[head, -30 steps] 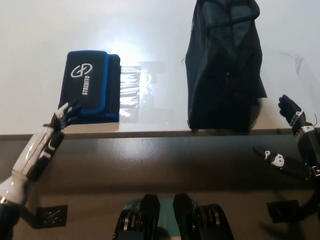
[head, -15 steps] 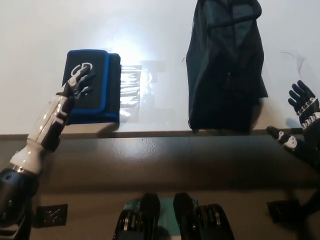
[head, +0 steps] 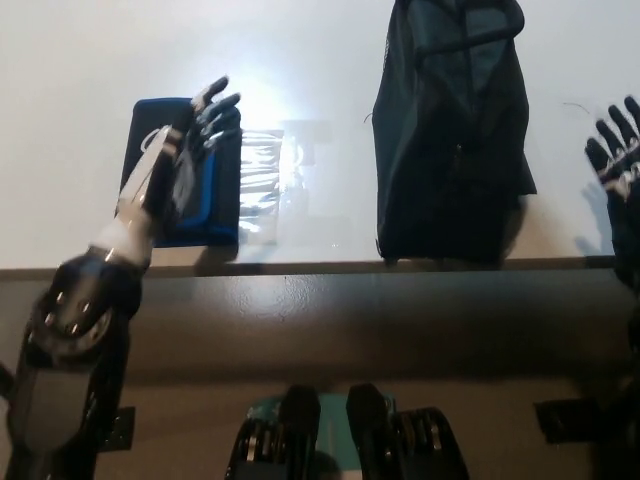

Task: Use both hands to pick up the lunch bag on the right hand side and smoothly move it near the note book on the left hand side

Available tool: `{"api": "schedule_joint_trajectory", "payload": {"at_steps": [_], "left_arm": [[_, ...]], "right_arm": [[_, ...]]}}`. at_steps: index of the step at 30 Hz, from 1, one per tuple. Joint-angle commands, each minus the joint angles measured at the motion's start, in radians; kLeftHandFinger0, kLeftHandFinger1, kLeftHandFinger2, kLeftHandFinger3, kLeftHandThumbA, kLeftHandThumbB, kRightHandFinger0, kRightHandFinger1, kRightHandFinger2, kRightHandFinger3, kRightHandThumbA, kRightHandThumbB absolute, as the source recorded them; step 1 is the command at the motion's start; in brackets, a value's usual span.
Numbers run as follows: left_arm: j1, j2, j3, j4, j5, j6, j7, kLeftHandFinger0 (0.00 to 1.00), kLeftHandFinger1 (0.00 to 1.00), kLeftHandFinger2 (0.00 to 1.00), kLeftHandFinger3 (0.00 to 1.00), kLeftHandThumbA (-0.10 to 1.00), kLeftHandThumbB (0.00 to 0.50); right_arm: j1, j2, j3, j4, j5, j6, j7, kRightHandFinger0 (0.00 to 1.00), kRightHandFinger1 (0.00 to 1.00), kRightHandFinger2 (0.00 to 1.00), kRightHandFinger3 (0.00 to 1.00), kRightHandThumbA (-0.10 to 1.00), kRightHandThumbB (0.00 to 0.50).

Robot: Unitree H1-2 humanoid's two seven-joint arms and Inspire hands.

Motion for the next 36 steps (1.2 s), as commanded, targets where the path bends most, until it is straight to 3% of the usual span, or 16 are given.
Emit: {"api": "schedule_joint_trajectory", "payload": {"at_steps": [1,6,24,34,36], "left_arm": [[-0.169,-0.023,0.005,0.113,-0.046,0.060,-0.024,1.00,1.00,1.00,1.00,1.00,0.334],[-0.224,-0.064,0.003,0.192,-0.030,0.050,-0.004,1.00,1.00,1.00,1.00,1.00,0.346],[-0.314,-0.137,-0.030,0.323,0.026,0.009,0.006,1.00,1.00,1.00,1.00,1.00,0.368],[-0.313,-0.175,-0.044,0.366,0.041,-0.036,0.010,1.00,1.00,1.00,1.00,1.00,0.343],[-0.320,-0.186,-0.049,0.386,0.044,-0.041,0.010,1.00,1.00,1.00,1.00,1.00,0.364]], "right_arm": [[-0.176,0.041,-0.067,0.096,0.170,0.017,0.025,1.00,1.00,1.00,1.00,1.00,0.360],[-0.246,0.061,-0.095,0.198,0.178,-0.010,0.044,1.00,1.00,1.00,1.00,1.00,0.333],[-0.388,0.132,-0.119,0.363,0.200,-0.055,0.048,1.00,1.00,1.00,1.00,1.00,0.347],[-0.413,0.167,-0.126,0.422,0.197,-0.097,0.042,1.00,1.00,1.00,1.00,1.00,0.331],[-0.422,0.175,-0.125,0.446,0.197,-0.111,0.051,1.00,1.00,1.00,1.00,1.00,0.341]]}}
